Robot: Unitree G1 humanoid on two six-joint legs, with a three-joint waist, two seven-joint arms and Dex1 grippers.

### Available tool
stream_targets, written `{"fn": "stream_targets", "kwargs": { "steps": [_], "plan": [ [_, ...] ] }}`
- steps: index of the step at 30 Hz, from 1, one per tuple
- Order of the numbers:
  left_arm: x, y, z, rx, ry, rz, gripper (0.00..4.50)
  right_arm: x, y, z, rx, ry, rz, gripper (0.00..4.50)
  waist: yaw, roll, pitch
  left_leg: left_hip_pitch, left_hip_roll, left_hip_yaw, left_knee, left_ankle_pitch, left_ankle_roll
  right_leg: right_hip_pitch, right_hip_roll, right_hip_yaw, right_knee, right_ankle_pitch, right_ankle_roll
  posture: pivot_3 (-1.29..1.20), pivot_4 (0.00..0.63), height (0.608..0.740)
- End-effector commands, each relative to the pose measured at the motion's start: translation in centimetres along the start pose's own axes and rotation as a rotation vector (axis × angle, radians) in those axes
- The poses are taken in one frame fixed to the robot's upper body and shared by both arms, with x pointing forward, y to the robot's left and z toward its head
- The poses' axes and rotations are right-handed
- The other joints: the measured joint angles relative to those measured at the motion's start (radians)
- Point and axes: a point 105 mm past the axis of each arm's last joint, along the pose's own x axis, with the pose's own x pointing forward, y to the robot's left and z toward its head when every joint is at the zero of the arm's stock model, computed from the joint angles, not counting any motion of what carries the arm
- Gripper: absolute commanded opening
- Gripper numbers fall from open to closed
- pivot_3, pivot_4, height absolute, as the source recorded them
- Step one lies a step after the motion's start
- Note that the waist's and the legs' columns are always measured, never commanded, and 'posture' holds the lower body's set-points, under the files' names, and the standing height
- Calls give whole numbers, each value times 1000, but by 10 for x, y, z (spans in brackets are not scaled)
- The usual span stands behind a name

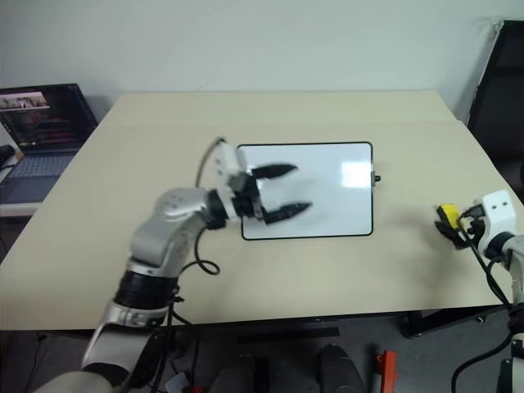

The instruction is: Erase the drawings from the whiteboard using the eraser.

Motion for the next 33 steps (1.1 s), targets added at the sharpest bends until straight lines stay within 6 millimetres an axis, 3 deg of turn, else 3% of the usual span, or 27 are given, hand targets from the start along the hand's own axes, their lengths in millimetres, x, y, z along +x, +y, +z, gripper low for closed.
{"fn": "stream_targets", "kwargs": {
  "steps": [1, 6, 11, 15, 20, 25, 33],
  "plan": [
    [-40, 45, 14, 61, -11, 246, 4500, 3, 10, 53, 53, -269, -52, 4479, -5, 0, 0, 1, 0, 0, 0, 0, 0, 0, 0, 0, 0, 0, 0, 0, 150, 740],
    [-93, 87, -14, 99, 108, 546, 4500, 23, 35, 30, 121, -299, -61, 4479, 2, 0, 0, 2, 0, 0, -1, 0, 0, 1, 0, 0, 1, 0, 0, 0, 150, 740],
    [-123, 93, -50, 13, 127, 707, 4500, 37, 55, 12, 203, -330, -51, 4479, 25, 0, 0, -3, 0, 0, 0, 0, 0, -1, -1, -2, -1, 3, -5, 0, 150, 740],
    [-120, 88, -77, -32, 100, 827, 4500, 43, 64, -3, 232, -352, -63, 4479, 32, 0, 0, -3, 0, -1, 0, 0, 0, -1, -2, -3, -1, 3, -5, 0, 150, 740],
    [-114, 81, -109, -51, 112, 910, 4500, 52, 76, -9, 260, -377, -79, 4479, 28, 0, 0, -2, -1, -1, 0, 0, 0, -1, -2, -3, -1, 3, -5, 0, 150, 740],
    [-105, 76, -124, -33, 135, 896, 4500, 60, 81, -6, 293, -398, -126, 4479, 18, 0, 0, -1, 0, 0, 0, 0, 0, -1, -2, -2, 0, 3, -5, 0, 150, 740],
    [-116, 83, -152, -56, 180, 1034, 4500, 69, 98, -13, 343, -371, -122, 4479, 22, 0, 0, -1, -1, 0, -1, 0, 0, -1, -1, -2, 1, 3, -5, 0, 150, 740]
  ]
}}
